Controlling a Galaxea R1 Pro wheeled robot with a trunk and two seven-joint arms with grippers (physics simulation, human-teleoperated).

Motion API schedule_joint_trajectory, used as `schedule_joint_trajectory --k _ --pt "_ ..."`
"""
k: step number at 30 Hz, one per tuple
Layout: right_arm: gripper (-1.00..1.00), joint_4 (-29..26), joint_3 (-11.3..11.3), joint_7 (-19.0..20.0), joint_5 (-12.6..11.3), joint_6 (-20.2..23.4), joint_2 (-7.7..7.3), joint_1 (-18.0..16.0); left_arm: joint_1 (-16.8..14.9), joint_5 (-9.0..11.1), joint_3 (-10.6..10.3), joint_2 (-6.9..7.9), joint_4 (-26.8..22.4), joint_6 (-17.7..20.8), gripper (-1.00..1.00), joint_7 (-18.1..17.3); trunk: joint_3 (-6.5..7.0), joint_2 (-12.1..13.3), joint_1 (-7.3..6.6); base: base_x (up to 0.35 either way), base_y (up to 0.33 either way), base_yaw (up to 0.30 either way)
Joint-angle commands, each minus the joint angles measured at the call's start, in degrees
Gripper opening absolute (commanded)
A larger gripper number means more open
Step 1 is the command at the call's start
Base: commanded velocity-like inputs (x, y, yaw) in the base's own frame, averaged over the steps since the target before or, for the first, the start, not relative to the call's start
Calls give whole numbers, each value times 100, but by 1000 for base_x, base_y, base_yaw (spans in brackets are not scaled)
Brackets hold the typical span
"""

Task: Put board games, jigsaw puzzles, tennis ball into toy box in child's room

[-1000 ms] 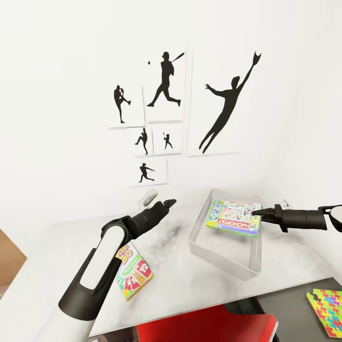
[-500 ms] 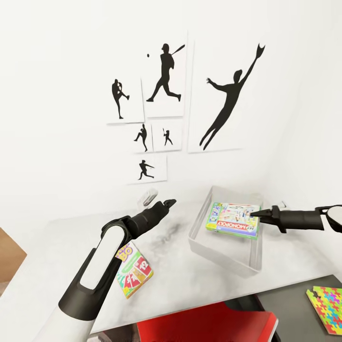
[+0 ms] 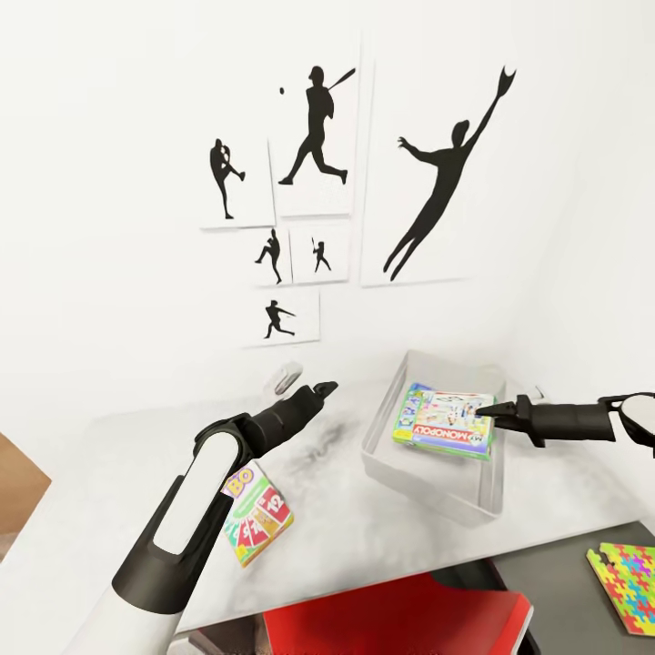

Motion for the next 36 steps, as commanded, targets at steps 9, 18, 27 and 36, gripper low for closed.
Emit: schedule_joint_trajectory --k 9,18,27,36 --pt "-100 4 21 50 33 0 58 -14 -6 50 3 -1 -13 4 100 53 -97 -14 4 0 0 0" --pt "-100 4 20 49 32 0 76 -14 -6 50 3 0 -15 4 100 48 -181 -14 4 0 0 0" --pt "-100 5 20 48 32 0 85 -28 -6 55 3 0 -22 4 100 45 -266 -14 4 0 0 0" --pt "-100 36 20 48 32 0 136 -44 -6 55 1 -5 -24 4 100 45 -350 -14 4 0 0 0"
